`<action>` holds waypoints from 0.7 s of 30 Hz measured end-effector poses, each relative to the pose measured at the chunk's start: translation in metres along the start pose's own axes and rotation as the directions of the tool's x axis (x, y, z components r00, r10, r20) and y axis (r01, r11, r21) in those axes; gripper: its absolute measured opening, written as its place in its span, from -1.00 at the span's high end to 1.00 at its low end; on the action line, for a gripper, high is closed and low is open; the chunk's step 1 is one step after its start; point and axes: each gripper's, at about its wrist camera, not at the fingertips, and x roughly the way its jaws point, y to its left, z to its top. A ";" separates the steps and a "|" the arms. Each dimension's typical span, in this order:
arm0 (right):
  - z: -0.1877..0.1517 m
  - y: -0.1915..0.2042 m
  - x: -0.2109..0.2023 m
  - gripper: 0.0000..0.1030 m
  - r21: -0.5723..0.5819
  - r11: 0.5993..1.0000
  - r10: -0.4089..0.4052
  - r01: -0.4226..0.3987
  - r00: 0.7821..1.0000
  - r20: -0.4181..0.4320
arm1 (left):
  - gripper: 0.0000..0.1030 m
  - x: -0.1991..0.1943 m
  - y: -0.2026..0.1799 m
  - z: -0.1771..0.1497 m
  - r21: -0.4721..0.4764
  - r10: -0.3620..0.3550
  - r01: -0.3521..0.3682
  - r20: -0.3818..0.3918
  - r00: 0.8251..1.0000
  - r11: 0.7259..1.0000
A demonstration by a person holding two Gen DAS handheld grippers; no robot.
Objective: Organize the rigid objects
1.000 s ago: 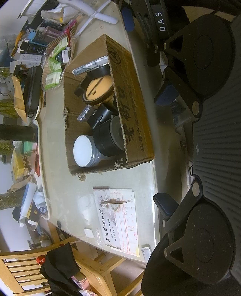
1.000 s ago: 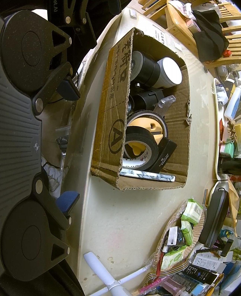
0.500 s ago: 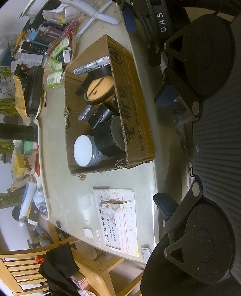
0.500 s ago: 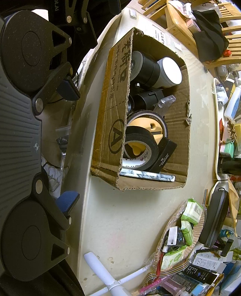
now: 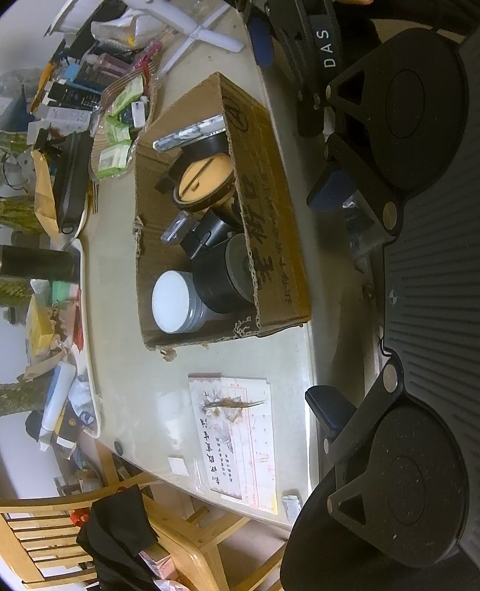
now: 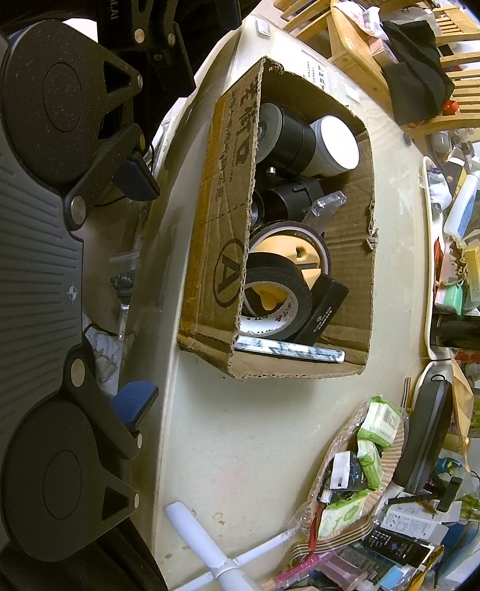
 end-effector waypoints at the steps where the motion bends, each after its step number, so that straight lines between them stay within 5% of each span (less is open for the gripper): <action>1: 0.000 0.000 -0.001 -1.00 -0.002 1.000 0.001 -0.001 1.000 0.002 | -1.00 0.000 0.000 0.000 -0.002 -0.001 0.001 0.000 1.000 1.000; 21: 0.035 0.000 -0.027 -1.00 -0.031 0.999 -0.009 0.010 0.998 0.060 | -1.00 -0.008 0.013 0.036 -0.042 -0.001 0.000 -0.019 1.000 0.999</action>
